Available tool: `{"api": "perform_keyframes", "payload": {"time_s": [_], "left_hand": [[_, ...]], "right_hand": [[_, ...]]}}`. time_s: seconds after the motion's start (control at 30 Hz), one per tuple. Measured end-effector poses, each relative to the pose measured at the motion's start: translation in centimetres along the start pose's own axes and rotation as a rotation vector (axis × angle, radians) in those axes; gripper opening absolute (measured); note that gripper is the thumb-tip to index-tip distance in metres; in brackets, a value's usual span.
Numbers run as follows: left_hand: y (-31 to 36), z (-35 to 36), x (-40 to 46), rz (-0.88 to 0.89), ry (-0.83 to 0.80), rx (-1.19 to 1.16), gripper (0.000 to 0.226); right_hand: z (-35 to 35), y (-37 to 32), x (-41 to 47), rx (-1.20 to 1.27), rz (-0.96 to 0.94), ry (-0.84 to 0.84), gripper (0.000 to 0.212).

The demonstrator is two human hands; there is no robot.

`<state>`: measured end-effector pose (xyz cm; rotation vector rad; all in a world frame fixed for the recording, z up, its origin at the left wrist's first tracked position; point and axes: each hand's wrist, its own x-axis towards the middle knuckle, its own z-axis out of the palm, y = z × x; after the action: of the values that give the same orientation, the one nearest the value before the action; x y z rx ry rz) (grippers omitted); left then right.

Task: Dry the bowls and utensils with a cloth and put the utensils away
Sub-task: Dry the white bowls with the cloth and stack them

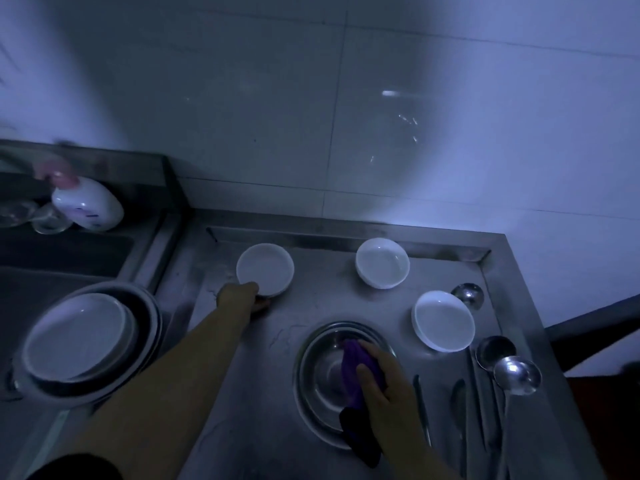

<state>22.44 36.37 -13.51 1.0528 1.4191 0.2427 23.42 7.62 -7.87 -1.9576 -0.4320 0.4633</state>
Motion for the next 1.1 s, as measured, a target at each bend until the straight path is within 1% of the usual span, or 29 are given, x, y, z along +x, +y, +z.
{"api": "perform_keyframes", "payload": {"time_s": [0.07, 0.13, 0.2, 0.23, 0.33, 0.47, 0.57, 0.67, 0.77, 0.87, 1.0, 1.07, 1.1], "left_hand": [[-0.7, -0.9, -1.4, 0.045, 0.022, 0.055, 0.037], [-1.3, -2.1, -3.4, 0.130, 0.017, 0.127, 0.031], [-1.4, -3.3, -6.2, 0.213, -0.001, 0.119, 0.018], [-1.5, -4.0, -7.6, 0.257, -0.007, 0.109, 0.018], [-1.8, -6.4, -12.4, 0.410, -0.018, 0.158, 0.026], [-1.5, -10.1, -19.2, 0.673, 0.025, 0.382, 0.035], [-1.3, -12.7, -23.6, 0.840, 0.008, 0.484, 0.038], [-0.8, -15.4, -26.1, 1.013, -0.018, 0.538, 0.041], [-0.1, -18.1, -27.4, 1.180, -0.019, 0.651, 0.045], [-0.1, -20.4, -28.3, 1.293, -0.050, 0.704, 0.054], [-0.5, -22.5, -29.6, 1.464, -0.141, 0.693, 0.059], [-0.7, -23.0, -30.1, 1.505, -0.138, 0.678, 0.058], [-0.8, -23.2, -30.3, 1.497, -0.137, 0.664, 0.057]], "right_hand": [[-0.4, 0.2, 0.1, 0.008, 0.002, -0.012, 0.044], [-0.5, -0.1, 0.4, 0.003, -0.002, -0.033, 0.039], [-0.5, -0.8, 0.8, -0.028, -0.025, -0.049, 0.033], [-0.3, -1.4, 1.0, -0.045, -0.045, -0.056, 0.031], [0.1, -4.1, 1.4, -0.064, -0.085, -0.085, 0.031], [0.6, -8.3, 0.5, -0.031, -0.181, -0.116, 0.033], [0.9, -11.1, -1.7, 0.008, -0.266, -0.105, 0.033], [1.3, -13.0, -4.5, 0.113, -0.298, -0.088, 0.041], [1.9, -14.2, -7.0, 0.128, -0.330, -0.048, 0.044], [2.6, -14.9, -9.4, 0.129, -0.331, -0.022, 0.037], [3.4, -15.6, -12.2, 0.109, -0.359, 0.039, 0.034], [3.5, -16.0, -13.3, 0.097, -0.386, 0.065, 0.033], [3.5, -16.3, -13.7, 0.088, -0.397, 0.067, 0.034]]}}
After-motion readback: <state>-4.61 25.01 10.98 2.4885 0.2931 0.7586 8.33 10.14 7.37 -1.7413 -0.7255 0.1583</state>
